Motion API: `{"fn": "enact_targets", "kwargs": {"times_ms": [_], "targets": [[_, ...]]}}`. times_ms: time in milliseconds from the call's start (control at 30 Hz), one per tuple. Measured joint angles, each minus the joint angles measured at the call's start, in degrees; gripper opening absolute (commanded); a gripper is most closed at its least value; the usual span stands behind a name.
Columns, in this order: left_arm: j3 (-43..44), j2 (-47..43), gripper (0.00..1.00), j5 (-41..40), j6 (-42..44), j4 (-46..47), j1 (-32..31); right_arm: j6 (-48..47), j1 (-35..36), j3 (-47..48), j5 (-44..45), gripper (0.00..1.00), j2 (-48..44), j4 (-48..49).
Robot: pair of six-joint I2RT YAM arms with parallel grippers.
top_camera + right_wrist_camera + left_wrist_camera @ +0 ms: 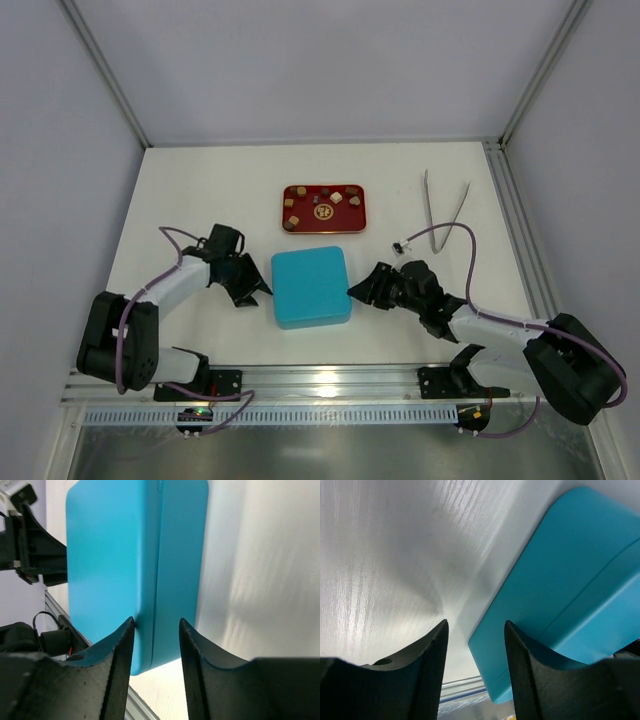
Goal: Pack the chocolate
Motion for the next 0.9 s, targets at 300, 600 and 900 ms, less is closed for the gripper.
{"fn": "enact_targets", "kwargs": {"times_ms": [300, 600, 900], "targets": [[7.0, -1.4, 0.54, -3.7, 2.4, -4.4, 1.2, -5.2, -2.1, 4.4, 2.1, 0.52, -4.2, -16.0], [12.7, -1.0, 0.58, -4.7, 4.5, -6.3, 3.0, -10.8, -6.6, 13.4, -0.2, 0.62, 0.2, -19.3], [14.1, 5.1, 0.59, -1.1, 5.0, -3.8, 3.0, -14.2, -7.2, 21.7, -2.7, 0.66, 11.7, -18.0]]}}
